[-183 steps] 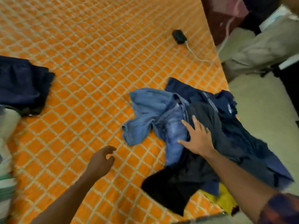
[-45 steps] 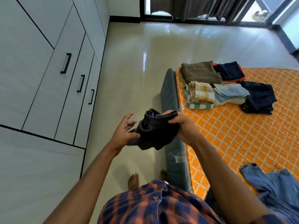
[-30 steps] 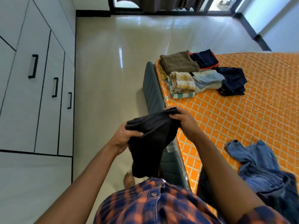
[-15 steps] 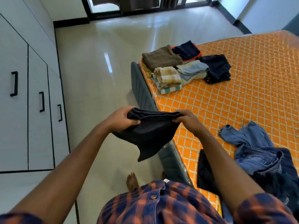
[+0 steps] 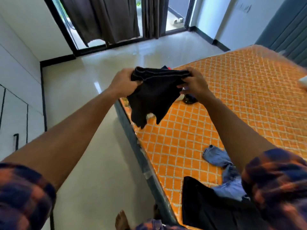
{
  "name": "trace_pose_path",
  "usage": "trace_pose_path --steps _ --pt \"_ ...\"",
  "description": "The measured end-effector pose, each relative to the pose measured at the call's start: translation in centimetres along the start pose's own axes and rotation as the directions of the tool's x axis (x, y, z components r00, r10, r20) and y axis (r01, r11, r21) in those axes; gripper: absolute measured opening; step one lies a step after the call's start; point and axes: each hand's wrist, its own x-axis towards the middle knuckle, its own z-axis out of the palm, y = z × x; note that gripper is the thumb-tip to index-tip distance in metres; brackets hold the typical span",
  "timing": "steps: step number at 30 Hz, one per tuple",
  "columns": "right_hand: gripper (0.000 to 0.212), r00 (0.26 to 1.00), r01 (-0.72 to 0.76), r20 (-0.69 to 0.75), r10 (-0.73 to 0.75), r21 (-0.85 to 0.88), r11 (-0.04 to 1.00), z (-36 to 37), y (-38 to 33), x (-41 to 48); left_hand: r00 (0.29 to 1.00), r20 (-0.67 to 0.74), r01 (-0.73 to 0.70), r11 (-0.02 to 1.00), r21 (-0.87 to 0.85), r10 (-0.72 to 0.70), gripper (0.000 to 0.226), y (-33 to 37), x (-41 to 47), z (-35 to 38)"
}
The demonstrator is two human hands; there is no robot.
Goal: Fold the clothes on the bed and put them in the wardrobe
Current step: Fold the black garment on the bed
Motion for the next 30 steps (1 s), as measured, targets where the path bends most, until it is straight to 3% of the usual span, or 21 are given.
trace_pose_path --steps 5,8,10,14,17,21,25,30 --pt "0.019 0.996 0.065 -0.059 -0.063 0.043 0.997 -5.3 2.8 -1.9 0.995 0.075 -0.058 0.99 -0.125 0.068 0.016 2.8 -1.2 4.9" --pt "0.013 0.995 -0.076 -0.069 0.07 -0.089 0.993 -6.7 9.7 -4.6 0.98 0.189 -0.027 0.987 -0.156 0.057 0.01 2.1 -4.1 10.7" --pt "0.016 0.977 -0.204 -0.101 0.187 -0.199 0.959 -6.7 15.5 -7.1 0.954 0.298 0.078 0.991 -0.104 -0.044 0.015 0.5 -6.8 15.8" --pt "0.033 0.897 -0.43 -0.081 0.435 -0.395 0.812 -5.2 26.5 -13.0 0.804 0.541 0.256 0.965 0.062 -0.248 0.035 -4.0 -14.0 25.1" --pt "0.024 0.813 -0.544 -0.078 0.577 -0.453 0.706 -4.0 30.7 -17.5 0.693 0.644 0.34 0.935 0.103 -0.323 0.039 -5.9 -18.5 29.6" --pt "0.03 0.74 -0.634 -0.113 0.663 -0.448 0.63 -2.9 33.3 -18.3 0.631 0.663 0.51 0.86 0.037 -0.403 0.037 -7.8 -20.3 31.9" --pt "0.043 0.775 -0.606 -0.123 0.62 -0.424 0.674 -1.9 33.4 -13.4 0.635 0.587 0.641 0.767 -0.038 -0.502 0.024 -10.4 -16.6 32.3" --pt "0.042 0.86 -0.488 -0.078 0.504 -0.413 0.769 -0.2 35.2 -5.0 0.656 0.517 0.668 0.742 -0.057 -0.55 0.03 -15.7 -9.0 34.5"
